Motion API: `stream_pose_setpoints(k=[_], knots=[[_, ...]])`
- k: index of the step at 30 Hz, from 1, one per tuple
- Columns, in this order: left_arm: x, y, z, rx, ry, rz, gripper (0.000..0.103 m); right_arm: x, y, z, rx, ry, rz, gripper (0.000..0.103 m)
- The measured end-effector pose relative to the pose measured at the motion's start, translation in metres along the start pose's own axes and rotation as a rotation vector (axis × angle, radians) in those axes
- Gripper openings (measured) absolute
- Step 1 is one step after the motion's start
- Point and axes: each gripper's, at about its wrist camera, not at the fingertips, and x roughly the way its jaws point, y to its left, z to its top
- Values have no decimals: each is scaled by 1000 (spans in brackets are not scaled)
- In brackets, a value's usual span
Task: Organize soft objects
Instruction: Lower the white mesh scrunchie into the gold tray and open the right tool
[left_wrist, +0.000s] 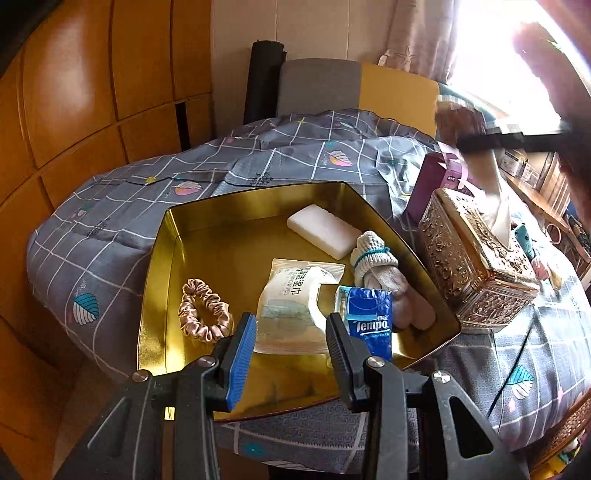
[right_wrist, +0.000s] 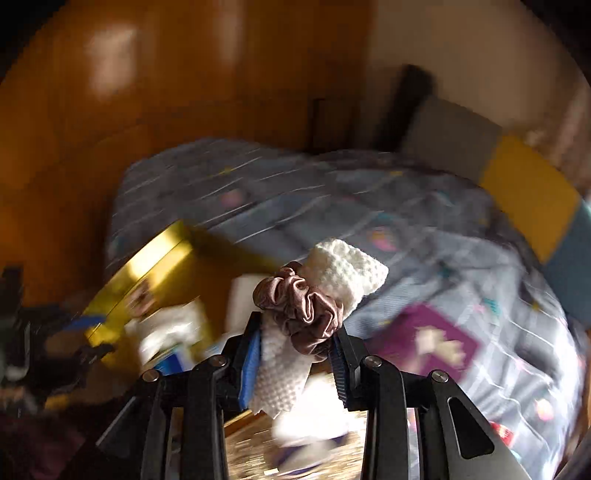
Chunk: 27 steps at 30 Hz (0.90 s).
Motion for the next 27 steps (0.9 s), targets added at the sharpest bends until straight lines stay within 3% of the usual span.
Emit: stream_pose_setpoints(k=[6, 11, 16, 22, 27], knots=[[-1, 6, 0, -12, -3, 39, 39, 22, 61, -35, -95, 98, 110, 34], [-1, 15, 2, -43, -2, 68, 39, 48, 89, -46, -87, 136, 99, 35], [-2, 20, 3, -64, -2, 73, 39, 84, 96, -41, -40, 167, 81, 35], [4, 26, 0, -87, 16, 83, 39, 114, 96, -44, 32, 235, 67, 43], [3, 27, 1, -90, 10, 89, 39, 109, 90, -48, 82, 213, 61, 58]])
